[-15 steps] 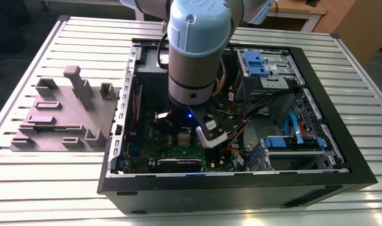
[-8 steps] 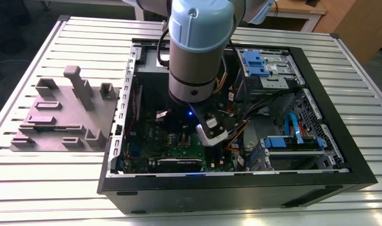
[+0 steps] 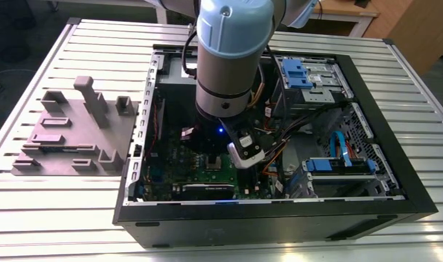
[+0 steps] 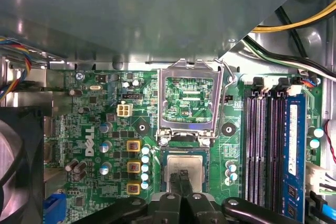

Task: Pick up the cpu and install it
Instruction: 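Close the cpu cover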

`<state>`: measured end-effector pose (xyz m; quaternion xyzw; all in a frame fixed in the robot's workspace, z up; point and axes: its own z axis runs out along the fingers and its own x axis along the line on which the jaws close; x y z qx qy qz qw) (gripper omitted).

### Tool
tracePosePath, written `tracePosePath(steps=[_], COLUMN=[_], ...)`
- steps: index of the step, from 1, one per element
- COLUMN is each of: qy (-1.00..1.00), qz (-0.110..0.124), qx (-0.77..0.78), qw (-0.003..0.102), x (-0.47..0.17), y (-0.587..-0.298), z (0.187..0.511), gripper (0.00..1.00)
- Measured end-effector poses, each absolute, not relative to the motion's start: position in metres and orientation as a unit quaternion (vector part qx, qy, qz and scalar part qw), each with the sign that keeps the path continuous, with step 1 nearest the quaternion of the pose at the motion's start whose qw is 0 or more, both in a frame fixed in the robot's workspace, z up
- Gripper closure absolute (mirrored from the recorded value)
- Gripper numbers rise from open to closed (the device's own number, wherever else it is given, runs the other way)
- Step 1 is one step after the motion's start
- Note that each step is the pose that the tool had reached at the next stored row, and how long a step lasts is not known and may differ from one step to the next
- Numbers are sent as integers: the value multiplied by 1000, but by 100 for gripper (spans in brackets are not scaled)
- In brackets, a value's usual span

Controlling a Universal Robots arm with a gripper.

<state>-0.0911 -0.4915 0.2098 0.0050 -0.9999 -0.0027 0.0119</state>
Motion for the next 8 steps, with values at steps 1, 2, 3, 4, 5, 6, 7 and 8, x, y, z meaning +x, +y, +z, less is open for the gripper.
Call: tracePosePath(steps=[1, 2, 3, 4, 5, 6, 7, 8], qy=[-1000, -1000, -1000, -1000, -1000, -1000, -1000, -1000], qz=[-3, -3, -3, -3, -3, -3, -3, -3], qx=[5, 5, 5, 5, 5, 5, 5, 5], qw=[13, 14, 14, 14, 14, 14, 14, 14], x=[-91, -91, -91, -91, -91, -91, -91, -91], y=[-491, -491, -491, -491, -491, -491, -491, -491], z=[210, 210, 210, 210, 210, 210, 210, 210], gripper=[90, 90, 90, 90, 90, 90, 90, 90])
